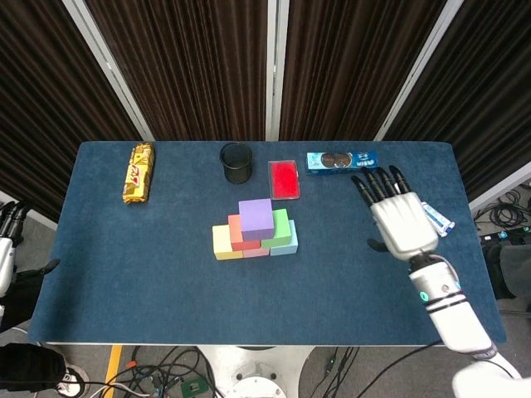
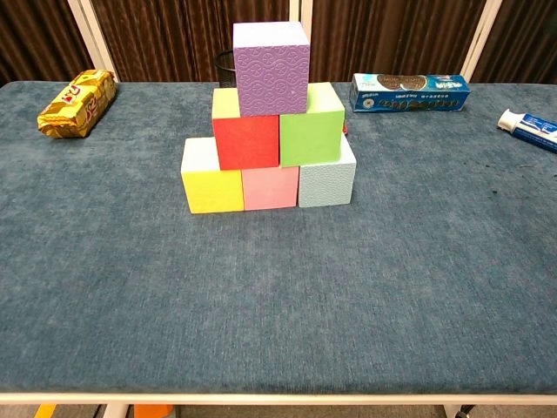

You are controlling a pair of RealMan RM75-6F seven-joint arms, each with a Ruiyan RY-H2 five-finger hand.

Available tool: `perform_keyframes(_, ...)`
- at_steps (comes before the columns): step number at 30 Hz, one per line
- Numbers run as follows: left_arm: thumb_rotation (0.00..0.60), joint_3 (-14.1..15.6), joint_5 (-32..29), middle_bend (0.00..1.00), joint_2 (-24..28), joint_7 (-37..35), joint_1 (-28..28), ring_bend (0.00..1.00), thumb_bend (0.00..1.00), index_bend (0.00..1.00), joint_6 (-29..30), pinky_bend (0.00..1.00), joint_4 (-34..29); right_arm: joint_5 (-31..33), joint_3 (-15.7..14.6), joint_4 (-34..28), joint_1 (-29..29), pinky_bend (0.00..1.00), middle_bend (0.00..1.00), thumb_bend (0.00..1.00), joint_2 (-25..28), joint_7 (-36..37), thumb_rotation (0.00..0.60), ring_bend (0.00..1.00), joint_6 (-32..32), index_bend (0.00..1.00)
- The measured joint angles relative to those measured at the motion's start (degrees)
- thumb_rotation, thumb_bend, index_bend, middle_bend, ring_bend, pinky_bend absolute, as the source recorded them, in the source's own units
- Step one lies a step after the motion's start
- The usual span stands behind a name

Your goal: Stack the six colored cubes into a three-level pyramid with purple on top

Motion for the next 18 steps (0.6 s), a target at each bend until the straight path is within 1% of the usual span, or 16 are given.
perform_keyframes(1, 0.6, 0.22, -0.02, 0.06, -0.41, 1.0, 0.32, 0.0, 0.06, 0.07, 0.34, 0.14, 0.13, -4.38, -1.79, 2.23, -3.8, 0.0, 0.0, 0.0, -0.69, 3.81, 0.6, 0.0, 1.49, 0.0)
perform_keyframes(4, 0.6, 0.79, -0.04, 0.04, -1.28, 1.51, 0.91, 0.0, 0.06, 0.07, 0.64, 0.14, 0.49, -11.97, -5.58, 9.23, -11.45, 0.0, 0.0, 0.0, -3.39, 11.74, 0.6, 0.0, 5.04, 0.0)
perform_keyframes(7, 0.6, 1.15, 0.07, 0.02, -1.73, 2.69, 1.24, 0.0, 0.06, 0.07, 0.91, 0.13, 0.74, -16.66, -8.13, 16.6, -16.73, 0.0, 0.0, 0.0, -7.17, 15.56, 0.6, 0.0, 9.13, 0.0)
perform_keyframes(10, 0.6, 1.45, 0.48, 0.02, -1.95, 5.35, 1.6, 0.0, 0.06, 0.07, 1.62, 0.11, 0.52, -21.03, -9.54, 23.03, -21.57, 0.0, 0.0, 0.0, -10.98, 18.53, 0.6, 0.0, 13.92, 0.0)
perform_keyframes(13, 0.6, 1.8, 0.95, 0.02, -1.88, 8.38, 1.93, 0.0, 0.06, 0.07, 2.19, 0.1, -0.41, -24.34, -10.18, 26.98, -25.29, 0.0, 0.0, 0.0, -13.27, 21.63, 0.6, 0.0, 17.02, 0.0)
perform_keyframes(18, 0.6, 2.48, 1.02, 0.02, -1.6, 12.01, 2.42, 0.0, 0.06, 0.07, 2.04, 0.09, -2.46, -25.71, -9.77, 28.73, -27.18, 0.0, 0.0, 0.0, -14.18, 21.91, 0.6, 0.0, 17.57, 0.0)
